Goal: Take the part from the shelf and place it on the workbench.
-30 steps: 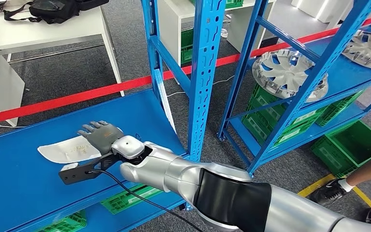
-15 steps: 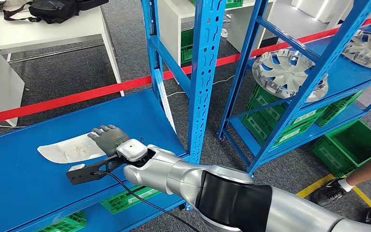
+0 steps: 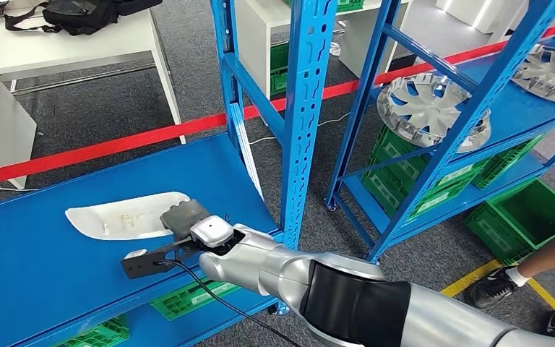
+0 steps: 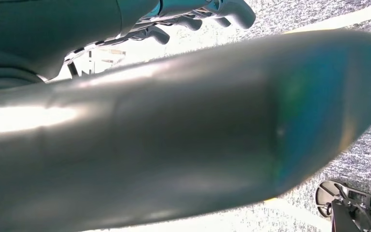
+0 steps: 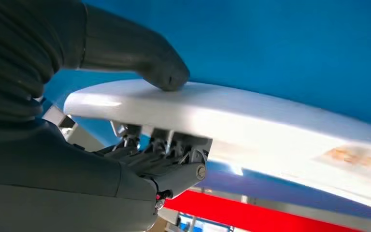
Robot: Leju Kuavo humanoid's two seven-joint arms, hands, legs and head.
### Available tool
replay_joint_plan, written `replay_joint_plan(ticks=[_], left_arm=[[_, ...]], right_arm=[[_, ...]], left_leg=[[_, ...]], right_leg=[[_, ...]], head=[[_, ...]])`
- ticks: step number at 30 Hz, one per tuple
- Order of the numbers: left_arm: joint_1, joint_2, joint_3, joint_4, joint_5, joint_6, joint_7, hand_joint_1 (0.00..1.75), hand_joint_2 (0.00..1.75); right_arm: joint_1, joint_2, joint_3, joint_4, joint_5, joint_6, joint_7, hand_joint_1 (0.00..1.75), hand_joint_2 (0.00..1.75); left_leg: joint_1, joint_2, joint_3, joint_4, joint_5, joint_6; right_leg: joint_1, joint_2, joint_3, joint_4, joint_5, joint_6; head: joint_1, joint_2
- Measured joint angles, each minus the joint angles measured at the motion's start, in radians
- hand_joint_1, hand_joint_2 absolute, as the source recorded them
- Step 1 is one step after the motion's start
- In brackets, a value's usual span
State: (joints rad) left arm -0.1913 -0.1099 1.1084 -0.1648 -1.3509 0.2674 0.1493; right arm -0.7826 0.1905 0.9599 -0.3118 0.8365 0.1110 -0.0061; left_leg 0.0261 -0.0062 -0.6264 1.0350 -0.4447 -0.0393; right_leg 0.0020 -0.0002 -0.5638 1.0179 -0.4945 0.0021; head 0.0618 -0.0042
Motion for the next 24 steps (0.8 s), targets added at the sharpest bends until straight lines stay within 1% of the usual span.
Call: replay_joint_plan(ticks=[14,18,24], left_arm=[[-0.002,0.000,0.005,0.000,-0.007,0.000,-0.012,0.00,0.00],[-0.003,0.000,0.007,0.000,-0.003,0.000,-0.019,0.00,1.75],[-0.004,0.000,0.008,0.000,0.007,0.000,-0.028,0.00,1.75]], right_arm=[[-0.005,-0.003,-0.009,0.000,-0.005,0.001,0.011,1.75,1.75],[-0.005,-0.004,-0.010,0.000,-0.005,0.001,0.011,1.75,1.75],[-0.005,-0.008,-0.013,0.000,-0.005,0.000,0.011,1.75,1.75]], left_leg=[[0.000,0.000,0.003,0.000,0.000,0.000],[0.000,0.000,0.004,0.000,0.000,0.000],[0.000,0.000,0.004,0.000,0.000,0.000]], right_leg=[[0.000,0.000,0.002,0.000,-0.001,0.001],[0.000,0.000,0.002,0.000,-0.001,0.001],[0.000,0.000,0.002,0.000,-0.001,0.001]], head=[[0.000,0.000],[0.000,0.000],[0.000,0.000]])
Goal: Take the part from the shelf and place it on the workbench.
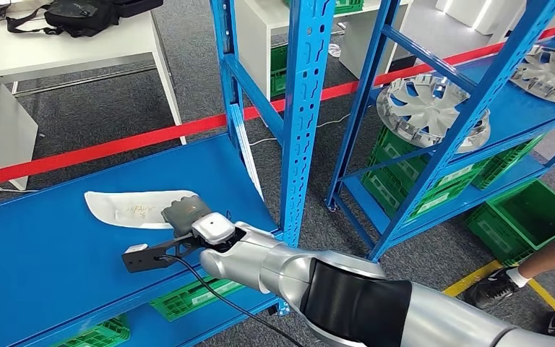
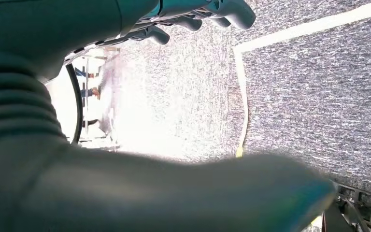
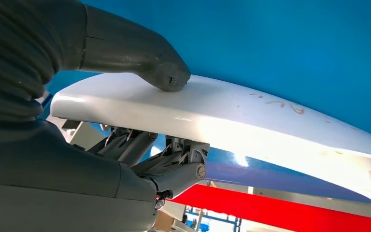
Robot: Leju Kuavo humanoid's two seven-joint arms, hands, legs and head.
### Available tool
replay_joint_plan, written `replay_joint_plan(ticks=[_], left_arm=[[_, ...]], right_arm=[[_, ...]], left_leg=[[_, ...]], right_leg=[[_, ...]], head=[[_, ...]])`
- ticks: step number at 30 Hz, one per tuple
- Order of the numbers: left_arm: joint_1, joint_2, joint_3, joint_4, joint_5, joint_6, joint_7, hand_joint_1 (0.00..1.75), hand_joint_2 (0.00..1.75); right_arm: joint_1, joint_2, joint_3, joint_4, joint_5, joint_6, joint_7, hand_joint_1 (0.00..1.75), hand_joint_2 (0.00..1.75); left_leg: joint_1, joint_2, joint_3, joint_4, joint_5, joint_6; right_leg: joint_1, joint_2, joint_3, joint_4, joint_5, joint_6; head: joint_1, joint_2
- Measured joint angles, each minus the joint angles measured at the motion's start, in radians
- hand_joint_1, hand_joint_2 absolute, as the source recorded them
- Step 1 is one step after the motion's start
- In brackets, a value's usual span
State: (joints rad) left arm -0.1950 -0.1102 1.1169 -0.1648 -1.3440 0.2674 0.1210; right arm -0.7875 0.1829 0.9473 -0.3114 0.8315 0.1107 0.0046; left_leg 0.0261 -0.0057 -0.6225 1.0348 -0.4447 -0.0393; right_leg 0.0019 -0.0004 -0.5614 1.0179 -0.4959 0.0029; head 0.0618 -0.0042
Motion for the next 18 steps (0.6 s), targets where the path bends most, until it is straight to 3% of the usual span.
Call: replay_joint_plan(ticks=[12,15,18], left_arm=[[-0.001,0.000,0.007,0.000,0.019,0.000,0.000,0.00,1.75],[-0.001,0.000,0.013,0.000,0.027,0.000,0.009,0.00,1.75],[0.001,0.000,0.017,0.000,0.028,0.000,0.021,0.00,1.75]], right_arm=[[0.000,-0.002,-0.002,0.000,0.000,-0.007,-0.003,1.75,1.75],[-0.001,-0.002,-0.004,0.000,-0.001,-0.059,-0.026,1.75,1.75],[-0.010,-0.001,-0.014,-0.014,-0.010,-0.168,-0.079,1.75,1.75]], left_leg=[[0.000,0.000,0.000,0.000,0.000,0.000],[0.000,0.000,0.000,0.000,0.000,0.000],[0.000,0.000,0.000,0.000,0.000,0.000]], right_leg=[[0.000,0.000,0.000,0.000,0.000,0.000],[0.000,0.000,0.001,0.000,0.000,0.000],[0.000,0.000,0.002,0.001,0.001,0.001]], head=[[0.000,0.000],[0.000,0.000],[0.000,0.000]])
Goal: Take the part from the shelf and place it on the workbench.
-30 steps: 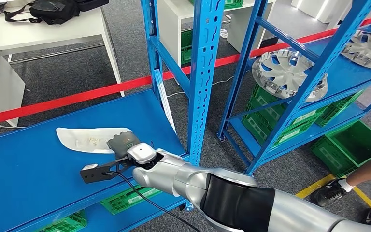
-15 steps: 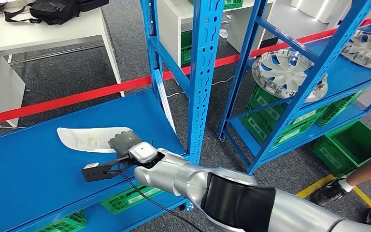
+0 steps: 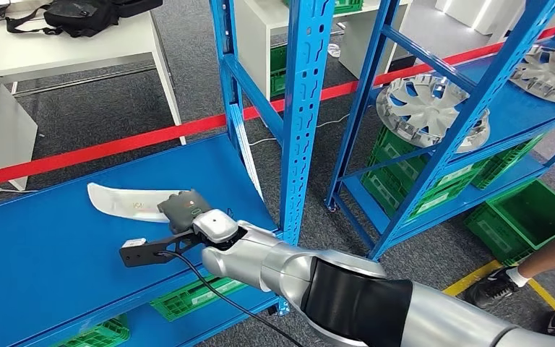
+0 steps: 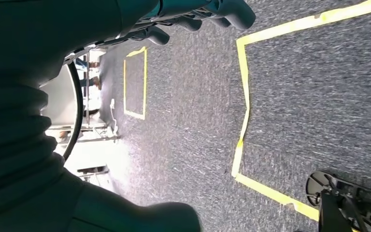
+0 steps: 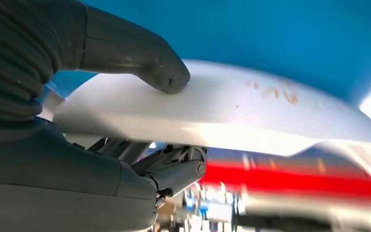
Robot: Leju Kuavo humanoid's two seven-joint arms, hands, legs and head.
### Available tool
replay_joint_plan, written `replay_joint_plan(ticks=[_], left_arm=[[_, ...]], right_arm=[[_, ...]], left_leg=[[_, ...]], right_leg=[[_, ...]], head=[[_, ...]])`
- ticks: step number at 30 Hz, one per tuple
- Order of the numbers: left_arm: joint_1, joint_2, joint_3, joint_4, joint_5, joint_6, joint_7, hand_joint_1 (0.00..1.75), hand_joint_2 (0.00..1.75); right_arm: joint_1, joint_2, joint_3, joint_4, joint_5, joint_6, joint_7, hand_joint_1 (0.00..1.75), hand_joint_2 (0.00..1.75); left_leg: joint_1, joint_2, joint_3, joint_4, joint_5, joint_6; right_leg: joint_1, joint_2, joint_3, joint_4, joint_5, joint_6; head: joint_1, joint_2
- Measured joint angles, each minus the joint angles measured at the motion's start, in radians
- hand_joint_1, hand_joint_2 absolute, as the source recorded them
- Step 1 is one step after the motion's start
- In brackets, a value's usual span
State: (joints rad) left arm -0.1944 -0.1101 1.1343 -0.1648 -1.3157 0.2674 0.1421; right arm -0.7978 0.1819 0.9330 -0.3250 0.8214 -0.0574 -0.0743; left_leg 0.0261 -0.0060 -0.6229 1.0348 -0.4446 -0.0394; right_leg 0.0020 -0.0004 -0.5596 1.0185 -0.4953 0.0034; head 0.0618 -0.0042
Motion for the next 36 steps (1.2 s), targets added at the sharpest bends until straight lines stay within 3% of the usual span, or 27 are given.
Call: replay_joint_plan(ticks=[5,12,18,25,36], left_arm=[[0.002,0.000,0.007,0.000,-0.007,0.000,-0.004,0.00,1.75],[0.003,-0.001,0.011,0.000,-0.011,0.000,-0.011,0.00,1.75],[0.005,-0.001,0.022,0.000,-0.004,0.000,-0.020,0.00,1.75],[0.004,-0.001,0.023,0.000,-0.008,0.000,-0.016,0.00,1.75],[0.004,-0.001,0.025,0.000,-0.008,0.000,0.008,0.00,1.75]], right_arm=[[-0.052,0.012,-0.037,-0.145,-0.014,-0.157,-0.099,1.75,1.75],[-0.071,-0.010,-0.069,-0.610,-0.031,-0.100,-0.127,1.75,1.75],[-0.040,-0.037,-0.069,-0.860,-0.033,-0.094,-0.133,1.75,1.75],[0.004,-0.064,-0.069,-0.988,-0.029,-0.082,-0.128,1.75,1.75],[0.050,-0.084,-0.067,-1.023,-0.026,-0.065,-0.122,1.75,1.75]], left_leg=[[0.000,0.001,0.000,0.000,0.000,0.000],[0.000,0.001,0.000,-0.001,-0.001,-0.002],[0.000,0.001,0.000,-0.001,-0.001,-0.002],[0.000,0.000,0.000,-0.001,-0.001,-0.002],[-0.007,0.000,0.000,0.001,-0.006,0.004]], right_leg=[[0.000,0.001,-0.001,0.001,0.000,0.000],[0.000,0.001,-0.003,0.001,-0.002,-0.002],[0.000,0.000,-0.003,0.001,-0.003,-0.003],[0.000,0.000,-0.003,0.001,-0.003,-0.003],[-0.011,0.000,-0.002,0.000,-0.003,0.006]], head=[[0.000,0.000],[0.000,0.000],[0.000,0.000],[0.000,0.000],[0.000,0.000]])
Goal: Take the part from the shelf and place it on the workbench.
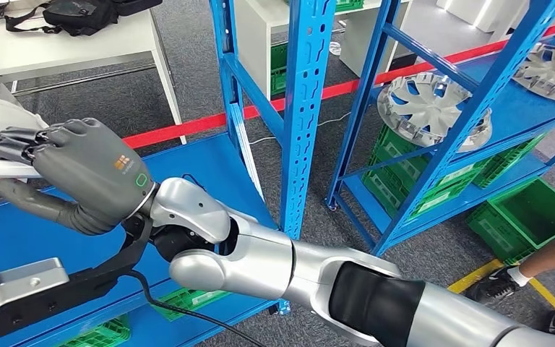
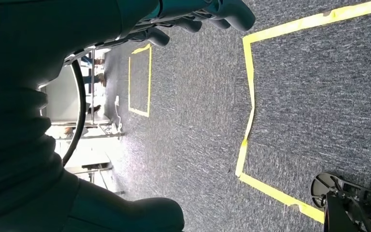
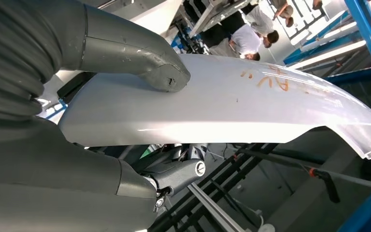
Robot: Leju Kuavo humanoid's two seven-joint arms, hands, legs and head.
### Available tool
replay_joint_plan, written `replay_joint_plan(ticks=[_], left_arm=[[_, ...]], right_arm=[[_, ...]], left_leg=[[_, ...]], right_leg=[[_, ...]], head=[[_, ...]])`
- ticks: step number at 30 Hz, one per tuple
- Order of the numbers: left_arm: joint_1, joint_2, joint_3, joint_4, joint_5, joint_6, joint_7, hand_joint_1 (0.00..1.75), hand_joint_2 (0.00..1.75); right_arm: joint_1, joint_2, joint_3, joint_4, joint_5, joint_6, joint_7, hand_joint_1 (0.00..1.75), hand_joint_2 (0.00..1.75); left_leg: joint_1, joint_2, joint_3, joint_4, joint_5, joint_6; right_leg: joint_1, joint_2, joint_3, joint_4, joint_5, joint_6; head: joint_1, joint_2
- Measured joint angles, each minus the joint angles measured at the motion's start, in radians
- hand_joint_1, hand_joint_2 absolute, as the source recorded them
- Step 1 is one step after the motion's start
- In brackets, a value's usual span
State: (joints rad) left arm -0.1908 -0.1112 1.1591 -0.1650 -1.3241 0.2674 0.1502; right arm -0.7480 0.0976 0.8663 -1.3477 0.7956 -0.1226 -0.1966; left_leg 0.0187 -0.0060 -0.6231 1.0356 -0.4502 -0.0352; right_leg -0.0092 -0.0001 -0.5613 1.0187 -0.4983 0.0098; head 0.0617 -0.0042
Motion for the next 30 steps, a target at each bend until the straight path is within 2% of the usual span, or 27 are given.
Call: replay_joint_plan(ticks=[4,6,7,9,10,11,12,15,16,18,20,21,22,23,24,25,26,27,28,29,30], left_arm=[[0.000,0.000,0.006,-0.001,0.000,0.000,0.000,0.00,1.75],[-0.001,-0.001,0.009,-0.001,0.002,0.000,-0.002,0.00,1.75],[-0.002,-0.002,0.010,-0.001,0.003,0.000,-0.003,0.00,1.75],[-0.002,-0.002,0.013,-0.001,0.006,0.000,-0.006,0.00,1.75],[-0.001,-0.002,0.015,-0.001,0.007,0.000,-0.007,0.00,1.75],[-0.001,-0.003,0.016,-0.001,0.008,0.000,-0.008,0.00,1.75],[0.000,-0.003,0.016,-0.001,0.008,0.000,-0.008,0.00,1.75],[-0.001,-0.005,0.017,-0.001,0.009,0.000,-0.010,0.00,1.75],[-0.001,-0.006,0.017,-0.001,0.009,0.000,-0.010,0.00,1.75],[-0.001,-0.006,0.017,-0.001,0.009,0.000,-0.011,0.00,1.75],[0.000,-0.005,0.017,-0.001,0.008,0.000,-0.011,0.00,1.75],[0.000,-0.005,0.017,-0.001,0.007,0.000,-0.011,0.00,1.75],[-0.001,-0.006,0.017,-0.001,0.006,0.000,-0.010,0.00,1.75],[-0.001,-0.006,0.017,-0.001,0.004,0.000,-0.010,0.00,1.75],[-0.001,-0.007,0.017,-0.001,0.003,0.000,-0.010,0.00,1.75],[-0.001,-0.007,0.017,-0.001,0.001,0.000,-0.009,0.00,1.75],[-0.001,-0.007,0.017,-0.001,0.000,0.000,-0.009,0.00,1.75],[-0.002,-0.007,0.017,-0.001,-0.002,0.000,-0.009,0.00,1.75],[-0.002,-0.007,0.017,-0.001,-0.002,0.000,-0.009,0.00,1.75],[-0.003,-0.007,0.017,-0.001,-0.003,0.000,-0.009,0.00,1.75],[-0.004,-0.007,0.017,-0.001,-0.003,0.000,-0.009,0.00,1.75]], right_arm=[[0.008,-0.002,0.001,-0.006,0.008,0.008,0.004,1.75,1.75],[0.012,-0.003,0.001,-0.011,0.014,0.010,0.002,1.75,1.75],[0.014,-0.004,0.001,-0.013,0.017,0.012,0.001,1.75,1.75],[0.023,-0.007,0.001,-0.014,0.024,0.016,0.000,1.75,1.75],[0.030,-0.010,0.001,-0.014,0.027,0.018,-0.001,1.75,1.75],[0.036,-0.013,0.001,-0.014,0.030,0.021,-0.001,1.75,1.75],[0.039,-0.015,0.001,-0.014,0.032,0.022,-0.001,1.75,1.75],[0.042,-0.017,0.001,-0.020,0.040,0.026,-0.001,1.75,1.75],[0.042,-0.018,0.001,-0.023,0.043,0.027,0.000,1.75,1.75],[0.044,-0.019,0.001,-0.027,0.047,0.029,0.002,1.75,1.75],[0.044,-0.019,0.001,-0.029,0.050,0.031,0.003,1.75,1.75],[0.044,-0.019,0.001,-0.029,0.051,0.032,0.003,1.75,1.75],[0.043,-0.019,0.001,-0.029,0.052,0.032,0.003,1.75,1.75],[0.044,-0.019,0.001,-0.029,0.053,0.033,0.003,1.75,1.75],[0.045,-0.019,0.001,-0.029,0.055,0.033,0.004,1.75,1.75],[0.046,-0.019,0.001,-0.029,0.057,0.034,0.005,1.75,1.75],[0.048,-0.020,0.001,-0.029,0.058,0.034,0.006,1.75,1.75],[0.049,-0.020,0.001,-0.029,0.059,0.034,0.007,1.75,1.75],[0.050,-0.020,0.001,-0.029,0.060,0.034,0.007,1.75,1.75],[0.050,-0.020,0.001,-0.029,0.060,0.034,0.006,1.75,1.75],[0.050,-0.021,0.001,-0.030,0.060,0.034,0.006,1.75,1.75]], left_leg=[[-0.002,0.000,0.002,-0.003,0.002,0.012],[0.003,0.002,0.006,-0.015,0.012,0.022],[0.006,0.004,0.007,-0.020,0.016,0.026],[0.006,0.005,0.005,-0.022,0.019,0.028],[0.006,0.005,0.003,-0.020,0.019,0.027],[0.006,0.005,0.001,-0.019,0.020,0.026],[0.007,0.004,-0.002,-0.017,0.021,0.024],[0.011,0.001,-0.011,-0.008,0.027,0.012],[0.011,-0.001,-0.014,-0.006,0.030,0.004],[0.010,-0.003,-0.018,-0.008,0.040,-0.013],[0.012,-0.004,-0.025,-0.010,0.045,-0.030],[0.013,-0.003,-0.033,0.002,0.029,-0.034],[0.014,-0.002,-0.046,0.035,-0.004,-0.037],[0.014,0.000,-0.065,0.090,-0.050,-0.038],[0.014,0.000,-0.084,0.157,-0.096,-0.039],[0.013,0.001,-0.098,0.219,-0.129,-0.041],[0.013,0.001,-0.101,0.259,-0.142,-0.042],[0.013,0.001,-0.085,0.263,-0.135,-0.041],[0.012,0.001,-0.051,0.230,-0.114,-0.038],[0.011,0.001,-0.001,0.168,-0.093,-0.034],[0.009,0.001,0.054,0.093,-0.086,-0.031]], right_leg=[[-0.005,-0.001,0.003,-0.002,0.000,0.012],[-0.004,0.000,-0.007,0.025,-0.023,0.018],[-0.004,0.001,-0.024,0.064,-0.051,0.019],[-0.004,0.001,-0.081,0.195,-0.120,0.022],[-0.005,0.001,-0.106,0.252,-0.140,0.023],[-0.006,0.001,-0.117,0.281,-0.142,0.024],[-0.007,0.001,-0.109,0.269,-0.124,0.024],[-0.008,0.003,-0.008,0.080,-0.040,0.019],[-0.006,0.004,0.013,0.038,-0.025,0.014],[0.001,0.008,0.013,0.024,-0.015,0.000],[0.000,0.006,0.003,0.015,-0.006,-0.019],[-0.002,0.005,-0.002,0.011,0.004,-0.029],[-0.004,0.003,-0.010,0.007,0.014,-0.037],[-0.004,0.002,-0.019,0.006,0.023,-0.043],[-0.002,0.002,-0.031,0.006,0.032,-0.047],[0.000,0.002,-0.043,0.007,0.041,-0.048],[0.002,0.001,-0.055,0.008,0.050,-0.049],[0.004,0.001,-0.068,0.010,0.059,-0.048],[0.005,0.001,-0.081,0.011,0.068,-0.046],[0.005,0.001,-0.091,0.014,0.076,-0.043],[0.007,0.001,-0.100,0.016,0.083,-0.039]], head=[[0.000,0.000],[0.003,0.000],[0.006,0.000],[0.010,0.000],[0.011,0.000],[0.012,0.000],[0.012,0.000],[0.014,0.000],[0.015,0.000],[0.017,0.000],[0.017,0.000],[0.016,0.000],[0.015,0.000],[0.013,0.000],[0.012,0.000],[0.011,0.000],[0.011,0.000],[0.012,0.000],[0.011,0.000],[0.011,0.000],[0.012,0.000]])
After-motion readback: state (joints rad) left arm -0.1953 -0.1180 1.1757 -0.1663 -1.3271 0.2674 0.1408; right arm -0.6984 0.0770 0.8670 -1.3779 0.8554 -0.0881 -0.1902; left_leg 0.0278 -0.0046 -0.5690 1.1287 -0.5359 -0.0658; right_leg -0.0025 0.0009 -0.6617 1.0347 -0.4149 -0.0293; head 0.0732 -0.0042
